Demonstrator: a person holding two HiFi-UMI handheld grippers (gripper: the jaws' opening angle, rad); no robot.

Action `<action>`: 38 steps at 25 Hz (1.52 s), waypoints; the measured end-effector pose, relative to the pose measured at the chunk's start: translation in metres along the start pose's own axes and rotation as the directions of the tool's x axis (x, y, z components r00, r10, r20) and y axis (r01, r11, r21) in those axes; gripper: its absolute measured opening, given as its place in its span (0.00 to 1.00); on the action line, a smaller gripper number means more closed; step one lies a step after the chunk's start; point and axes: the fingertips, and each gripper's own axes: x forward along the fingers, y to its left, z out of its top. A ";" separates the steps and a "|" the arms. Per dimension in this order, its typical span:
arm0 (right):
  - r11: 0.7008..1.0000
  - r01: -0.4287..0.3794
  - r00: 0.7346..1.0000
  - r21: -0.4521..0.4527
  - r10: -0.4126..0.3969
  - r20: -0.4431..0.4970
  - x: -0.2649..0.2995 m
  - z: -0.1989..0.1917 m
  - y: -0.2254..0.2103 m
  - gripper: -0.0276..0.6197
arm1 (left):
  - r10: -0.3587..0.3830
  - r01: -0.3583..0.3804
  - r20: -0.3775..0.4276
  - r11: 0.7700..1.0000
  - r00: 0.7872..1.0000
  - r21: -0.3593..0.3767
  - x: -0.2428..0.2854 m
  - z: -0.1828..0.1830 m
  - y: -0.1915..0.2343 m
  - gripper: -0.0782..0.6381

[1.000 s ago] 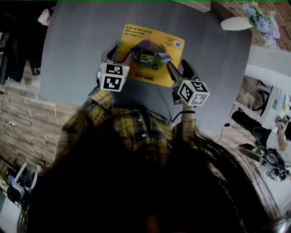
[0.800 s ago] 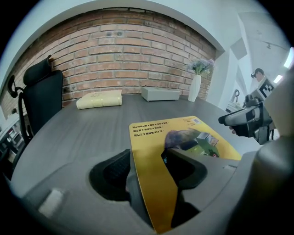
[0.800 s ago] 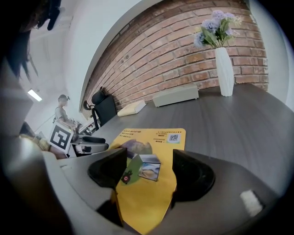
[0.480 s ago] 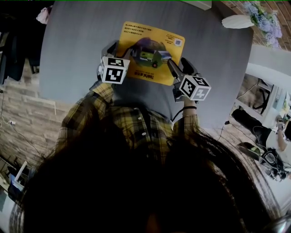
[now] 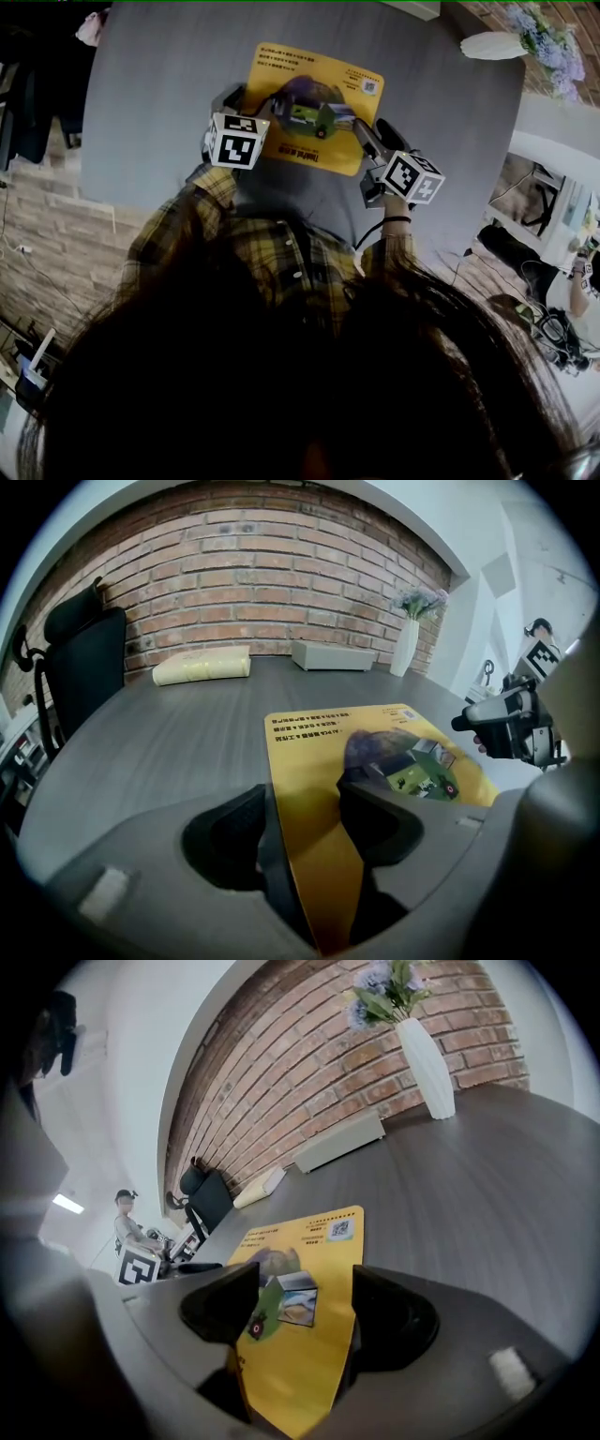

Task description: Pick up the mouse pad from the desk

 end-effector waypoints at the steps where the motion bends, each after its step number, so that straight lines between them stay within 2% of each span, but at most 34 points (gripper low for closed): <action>1: 1.000 -0.003 1.000 0.012 0.003 -0.003 0.000 -0.001 -0.001 0.49 | -0.001 0.001 -0.001 1.000 1.000 0.001 0.000 0.000 0.000 0.46; 11: 0.990 0.000 0.997 0.142 0.012 -0.081 -0.001 -0.010 -0.010 0.49 | 0.005 -0.005 0.014 1.000 1.000 0.012 0.000 0.000 -0.001 0.47; 18: 0.985 0.034 0.988 0.167 -0.008 -0.153 0.002 -0.014 -0.014 0.50 | 0.011 -0.011 0.028 1.000 1.000 0.020 -0.001 0.001 0.000 0.47; 27: 0.982 0.064 0.965 0.177 -0.015 -0.263 0.007 -0.025 -0.014 0.51 | 0.015 -0.016 0.041 0.999 0.999 0.027 -0.001 0.001 -0.001 0.47; 33: 0.974 0.046 0.935 0.224 0.037 -0.353 0.005 -0.036 -0.006 0.51 | 0.014 -0.015 0.048 1.000 0.999 0.027 0.000 0.001 -0.001 0.47; 38: 0.958 0.017 0.933 0.288 0.088 -0.350 0.004 -0.034 -0.011 0.51 | 0.014 -0.015 0.040 0.999 0.999 0.029 -0.002 0.001 -0.001 0.47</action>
